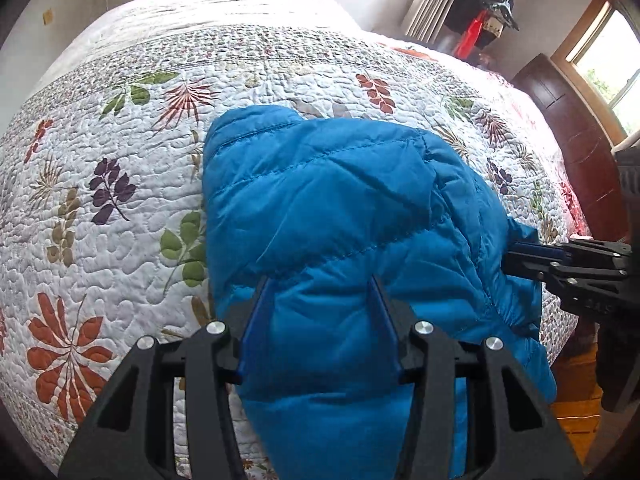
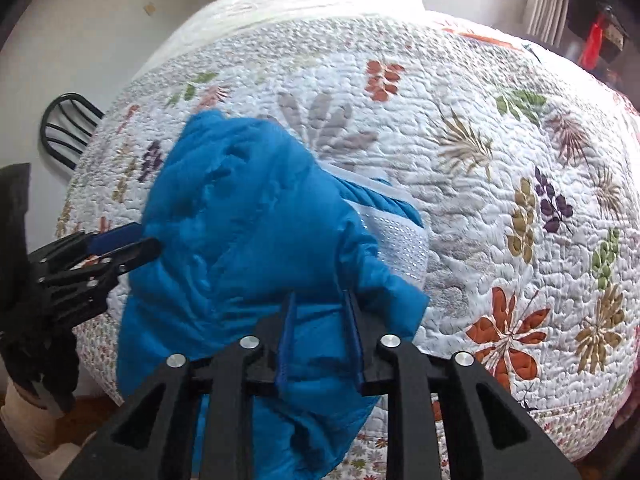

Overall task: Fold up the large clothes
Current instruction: 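Grasp the blue jacket bundle edge with both grippers and lift it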

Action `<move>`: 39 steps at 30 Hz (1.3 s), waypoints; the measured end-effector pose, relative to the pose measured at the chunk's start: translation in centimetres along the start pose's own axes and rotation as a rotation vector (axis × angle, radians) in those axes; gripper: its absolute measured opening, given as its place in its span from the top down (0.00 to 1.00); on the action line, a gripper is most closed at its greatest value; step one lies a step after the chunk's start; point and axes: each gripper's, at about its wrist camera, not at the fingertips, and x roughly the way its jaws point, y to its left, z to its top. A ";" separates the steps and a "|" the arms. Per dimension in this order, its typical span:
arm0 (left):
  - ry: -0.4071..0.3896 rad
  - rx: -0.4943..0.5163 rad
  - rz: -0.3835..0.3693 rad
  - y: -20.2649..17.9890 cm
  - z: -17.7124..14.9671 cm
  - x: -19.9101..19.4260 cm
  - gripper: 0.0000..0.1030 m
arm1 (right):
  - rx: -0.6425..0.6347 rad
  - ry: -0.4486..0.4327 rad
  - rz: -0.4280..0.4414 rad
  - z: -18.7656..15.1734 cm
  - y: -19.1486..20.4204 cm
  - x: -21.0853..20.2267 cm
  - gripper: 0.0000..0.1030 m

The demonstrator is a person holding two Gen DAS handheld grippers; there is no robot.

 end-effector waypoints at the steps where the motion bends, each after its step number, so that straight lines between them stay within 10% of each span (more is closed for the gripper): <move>1: 0.001 0.008 0.002 -0.3 -0.1 0.3 0.54 | 0.028 0.016 -0.001 -0.1 -0.9 0.9 0.83; 15: 0.061 0.042 0.029 -1.1 1.3 3.1 0.53 | 0.164 0.055 0.085 -0.4 -4.2 3.2 0.85; 25: 0.083 0.097 -0.112 -0.5 -3.6 -5.8 0.58 | -0.155 -0.019 0.102 -4.5 4.0 -5.7 0.72; 30: 0.146 0.078 -0.211 -0.7 -6.6 -5.0 0.62 | -0.183 0.052 0.073 -6.6 5.5 -4.3 0.73; 39: 0.191 0.145 -0.176 -1.2 -8.6 -0.9 0.66 | -0.103 0.134 0.070 -8.5 3.7 1.6 0.82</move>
